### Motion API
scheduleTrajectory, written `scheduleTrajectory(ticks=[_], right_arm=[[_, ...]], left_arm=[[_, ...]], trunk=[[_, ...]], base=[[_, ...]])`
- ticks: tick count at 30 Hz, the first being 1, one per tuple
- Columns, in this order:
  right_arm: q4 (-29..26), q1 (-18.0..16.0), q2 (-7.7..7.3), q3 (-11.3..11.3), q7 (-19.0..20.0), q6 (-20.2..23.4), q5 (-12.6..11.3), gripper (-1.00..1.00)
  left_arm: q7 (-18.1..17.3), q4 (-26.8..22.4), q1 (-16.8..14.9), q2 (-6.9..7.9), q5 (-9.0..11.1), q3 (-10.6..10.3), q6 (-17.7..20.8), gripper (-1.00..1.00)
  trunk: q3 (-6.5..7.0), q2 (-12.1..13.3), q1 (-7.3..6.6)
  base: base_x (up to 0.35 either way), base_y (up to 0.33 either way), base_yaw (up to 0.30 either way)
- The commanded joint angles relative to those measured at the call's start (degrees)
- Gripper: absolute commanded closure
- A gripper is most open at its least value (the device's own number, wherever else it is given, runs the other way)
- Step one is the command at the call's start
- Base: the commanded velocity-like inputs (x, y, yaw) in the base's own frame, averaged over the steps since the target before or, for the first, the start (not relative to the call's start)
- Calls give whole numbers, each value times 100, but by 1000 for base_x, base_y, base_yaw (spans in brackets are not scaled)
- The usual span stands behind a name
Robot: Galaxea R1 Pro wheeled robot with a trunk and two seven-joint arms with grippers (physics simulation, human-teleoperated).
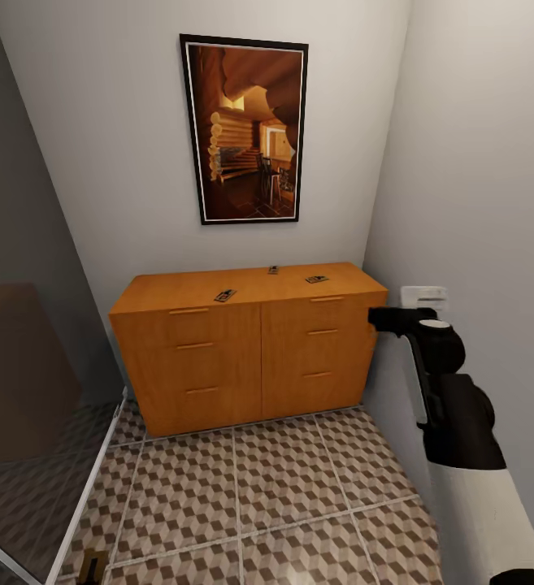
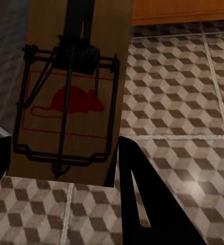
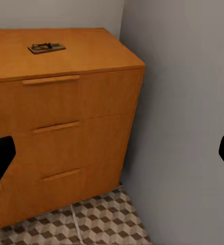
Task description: Take the four mousetraps from the cabinet in the bathroom and place them on the bathroom floor. Make sure all four end up on the same floor surface, and ensure that at least two of them are either under or directly next to the same bathroom sink.
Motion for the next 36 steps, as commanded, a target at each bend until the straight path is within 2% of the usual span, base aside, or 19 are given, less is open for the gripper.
scheduleTrajectory(ticks=[1,2,4,6,7,8,9,12,13,16,17,18,20,27,36], right_arm=[[151,-333,15,5,9,59,27,-100],[245,-488,24,7,9,68,26,-100],[743,-1095,78,10,8,89,23,-100],[1035,-1396,132,11,8,94,22,-100],[1352,-1704,202,13,7,97,22,-100],[1522,-1860,243,14,9,99,21,-100],[1897,-2180,328,15,15,97,21,-100],[2751,-2815,497,18,26,86,26,-100],[3199,-3110,568,18,29,74,27,-100],[4005,-3595,704,16,33,43,29,-100],[4447,-3814,813,17,36,-43,25,-100],[4648,-3898,893,19,38,-147,25,-100],[4836,-3970,962,25,39,-297,27,-100],[5065,-4040,962,112,46,-461,29,-100],[5079,-4046,962,177,172,-483,21,-100]], left_arm=[[35,12,-5,-3,1,-41,-9,100],[35,12,-5,-2,1,-41,-7,100],[36,12,-5,0,2,-41,-1,100],[35,12,-5,-1,2,-41,1,100],[38,12,-5,-1,1,-41,2,100],[38,12,-5,-1,1,-41,2,100],[38,12,-5,1,1,-41,3,100],[41,12,-5,3,1,-41,3,100],[42,12,-5,4,1,-41,3,100],[43,12,-5,4,1,-41,3,100],[43,12,-5,5,2,-41,4,100],[43,12,-5,5,2,-41,4,100],[43,12,-5,5,3,-41,4,100],[43,12,-5,5,3,-41,4,100],[43,12,-5,5,1,-41,4,100]], trunk=[[-7,-3,0],[-7,-3,0],[-7,-3,0],[-7,-3,0],[-7,-3,0],[-7,-3,0],[-7,-3,0],[-7,-3,0],[-7,-3,0],[-7,-3,0],[-7,-3,0],[-7,-3,0],[-7,-3,0],[-7,-3,0],[-7,-3,0]], base=[[0,0,0],[0,0,0],[0,0,0],[0,0,0],[0,0,0],[0,0,0],[0,0,0],[-12,0,0],[-90,0,0],[-158,2,0],[-233,59,0],[-250,89,0],[-261,112,0],[-241,108,0],[-38,12,0]])
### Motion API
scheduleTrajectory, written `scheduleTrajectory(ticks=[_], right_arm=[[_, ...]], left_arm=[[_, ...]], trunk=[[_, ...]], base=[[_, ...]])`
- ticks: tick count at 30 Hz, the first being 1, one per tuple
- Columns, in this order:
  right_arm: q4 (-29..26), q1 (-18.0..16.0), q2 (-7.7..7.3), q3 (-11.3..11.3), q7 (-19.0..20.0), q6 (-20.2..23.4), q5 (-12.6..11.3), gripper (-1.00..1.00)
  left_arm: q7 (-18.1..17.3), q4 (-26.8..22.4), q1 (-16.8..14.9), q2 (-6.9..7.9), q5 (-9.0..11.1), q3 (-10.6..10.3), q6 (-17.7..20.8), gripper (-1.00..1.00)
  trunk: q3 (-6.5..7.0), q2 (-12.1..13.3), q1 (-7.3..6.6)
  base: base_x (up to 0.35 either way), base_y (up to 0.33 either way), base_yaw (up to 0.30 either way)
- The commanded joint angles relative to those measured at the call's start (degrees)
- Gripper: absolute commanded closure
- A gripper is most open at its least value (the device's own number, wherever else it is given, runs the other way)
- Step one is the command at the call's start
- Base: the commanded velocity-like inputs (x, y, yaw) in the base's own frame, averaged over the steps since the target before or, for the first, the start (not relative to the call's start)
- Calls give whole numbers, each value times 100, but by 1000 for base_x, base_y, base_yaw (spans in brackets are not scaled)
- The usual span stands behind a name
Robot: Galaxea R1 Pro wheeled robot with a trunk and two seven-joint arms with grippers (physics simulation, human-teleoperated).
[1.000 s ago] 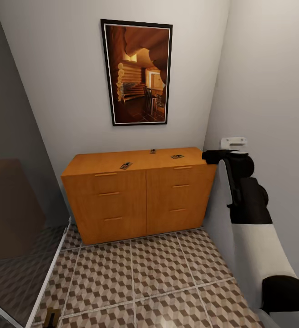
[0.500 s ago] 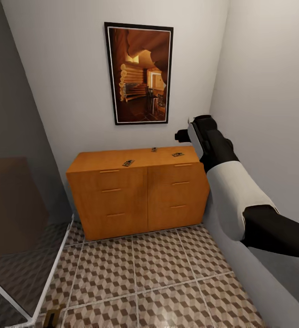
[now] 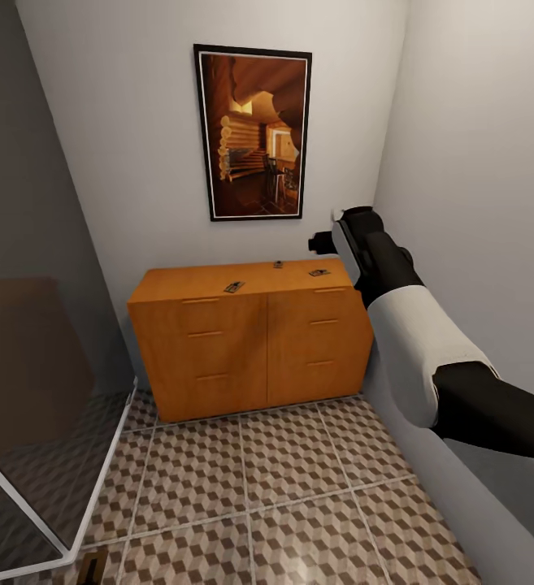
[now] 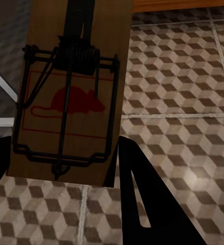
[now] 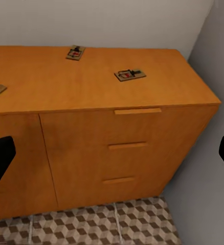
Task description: Take the four mousetraps from the cabinet in the bathroom and place them on the bathroom floor. Make sure all four end up on the same floor surface, and ensure that at least two of them are either under or directly next to the same bathroom sink.
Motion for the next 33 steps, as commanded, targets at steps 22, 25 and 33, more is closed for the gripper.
scheduleTrajectory(ticks=[22,25,33], right_arm=[[37,19,0,15,148,30,34,-100],[42,26,0,13,148,29,34,-100],[49,31,0,14,148,29,40,-100]], left_arm=[[36,12,-5,-3,0,-42,-17,100],[36,12,-5,-3,0,-42,-17,100],[36,12,-5,-3,2,-42,-17,100]], trunk=[[-6,-3,0],[-6,-3,0],[-6,-3,0]], base=[[0,0,0],[0,0,0],[0,0,0]])
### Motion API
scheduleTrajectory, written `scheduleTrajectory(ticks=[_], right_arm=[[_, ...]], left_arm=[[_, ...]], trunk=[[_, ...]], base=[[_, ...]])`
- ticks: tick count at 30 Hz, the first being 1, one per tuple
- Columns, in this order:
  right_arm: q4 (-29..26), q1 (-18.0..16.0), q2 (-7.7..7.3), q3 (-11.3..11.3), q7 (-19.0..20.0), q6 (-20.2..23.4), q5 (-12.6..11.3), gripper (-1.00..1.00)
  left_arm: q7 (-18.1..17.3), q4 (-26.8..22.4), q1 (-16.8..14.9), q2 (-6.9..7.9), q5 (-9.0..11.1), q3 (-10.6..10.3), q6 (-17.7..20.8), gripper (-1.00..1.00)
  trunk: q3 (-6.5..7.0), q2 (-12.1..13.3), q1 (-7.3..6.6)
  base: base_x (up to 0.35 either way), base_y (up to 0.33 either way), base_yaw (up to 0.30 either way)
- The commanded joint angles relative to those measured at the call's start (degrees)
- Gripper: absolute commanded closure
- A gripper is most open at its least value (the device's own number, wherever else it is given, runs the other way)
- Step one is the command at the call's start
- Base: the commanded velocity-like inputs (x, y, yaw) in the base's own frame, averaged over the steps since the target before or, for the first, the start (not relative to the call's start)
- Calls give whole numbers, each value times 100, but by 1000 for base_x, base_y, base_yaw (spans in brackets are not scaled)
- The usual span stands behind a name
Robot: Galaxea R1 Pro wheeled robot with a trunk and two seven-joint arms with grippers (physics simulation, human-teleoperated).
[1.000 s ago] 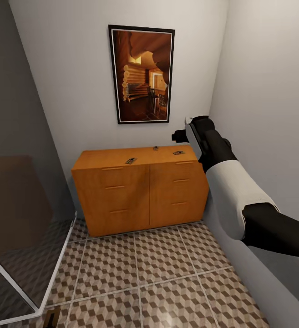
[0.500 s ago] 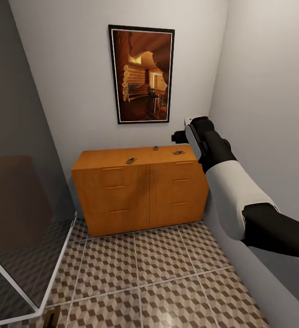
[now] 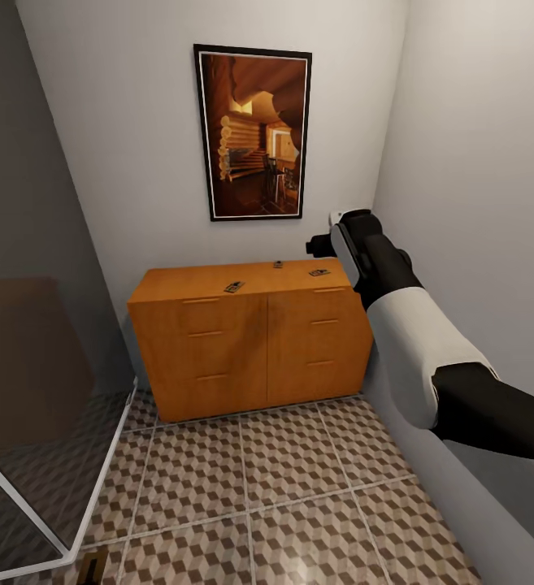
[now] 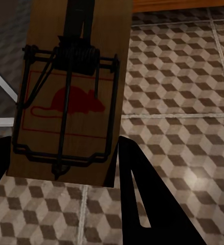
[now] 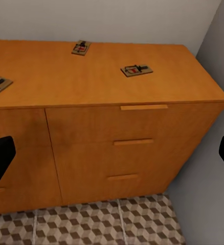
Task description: Take the four mousetraps from the cabinet in the bathroom and place them on the bathroom floor. Make sure all four end up on the same floor surface, and ensure that at least two of them are either under or directly next to the same bathroom sink.
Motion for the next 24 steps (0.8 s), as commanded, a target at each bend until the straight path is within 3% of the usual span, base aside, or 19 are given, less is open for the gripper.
scheduleTrajectory(ticks=[1,24], right_arm=[[-1,-4,0,9,4,30,36,-100],[147,-4,0,7,4,-42,37,-100]], left_arm=[[36,12,-5,-3,1,-42,-17,100],[36,12,-5,-3,-2,-42,-17,100]], trunk=[[-6,-3,0],[-6,-3,0]], base=[[0,0,0],[0,0,0]])
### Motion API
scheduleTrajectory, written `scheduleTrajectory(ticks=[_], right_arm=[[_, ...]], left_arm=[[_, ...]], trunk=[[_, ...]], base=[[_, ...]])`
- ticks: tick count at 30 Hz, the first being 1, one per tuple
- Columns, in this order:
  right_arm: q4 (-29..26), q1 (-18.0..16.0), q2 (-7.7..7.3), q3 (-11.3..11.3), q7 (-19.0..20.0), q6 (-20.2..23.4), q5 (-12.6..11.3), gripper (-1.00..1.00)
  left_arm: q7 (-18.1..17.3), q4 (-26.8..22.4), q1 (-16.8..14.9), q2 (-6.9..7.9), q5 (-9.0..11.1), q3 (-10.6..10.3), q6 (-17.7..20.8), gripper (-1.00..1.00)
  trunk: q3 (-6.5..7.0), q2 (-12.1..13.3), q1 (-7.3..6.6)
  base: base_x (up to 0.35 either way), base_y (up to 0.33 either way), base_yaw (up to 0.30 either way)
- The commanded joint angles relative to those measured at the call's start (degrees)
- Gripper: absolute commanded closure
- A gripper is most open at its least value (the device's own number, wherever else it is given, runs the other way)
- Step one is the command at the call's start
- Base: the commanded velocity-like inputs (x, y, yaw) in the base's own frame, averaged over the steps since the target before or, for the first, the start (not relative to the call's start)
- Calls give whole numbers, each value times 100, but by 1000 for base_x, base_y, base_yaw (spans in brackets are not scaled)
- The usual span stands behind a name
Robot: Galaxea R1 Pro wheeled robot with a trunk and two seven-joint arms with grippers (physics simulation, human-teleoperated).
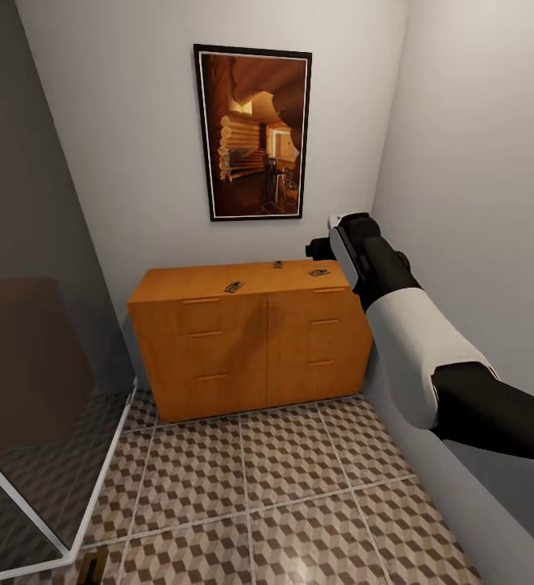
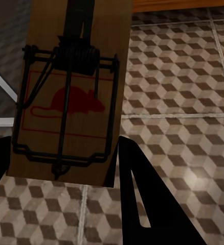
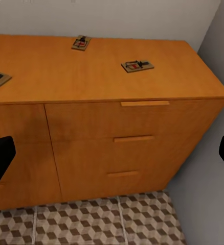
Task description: Take the four mousetraps from the cabinet in the bathroom and place them on the bathroom floor. Make sure all four end up on the same floor surface, and ensure that at least two of them are either under or directly next to the same bathroom sink.
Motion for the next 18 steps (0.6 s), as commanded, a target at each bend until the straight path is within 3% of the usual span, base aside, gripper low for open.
scheduleTrajectory(ticks=[1,18], right_arm=[[7,-4,0,10,4,6,35,-100],[92,-4,0,10,4,-62,35,-100]], left_arm=[[35,12,-5,-3,0,-42,-17,100],[35,12,-5,-5,2,-42,-16,100]], trunk=[[-6,-3,0],[-6,-3,0]], base=[[0,0,0],[0,0,0]])
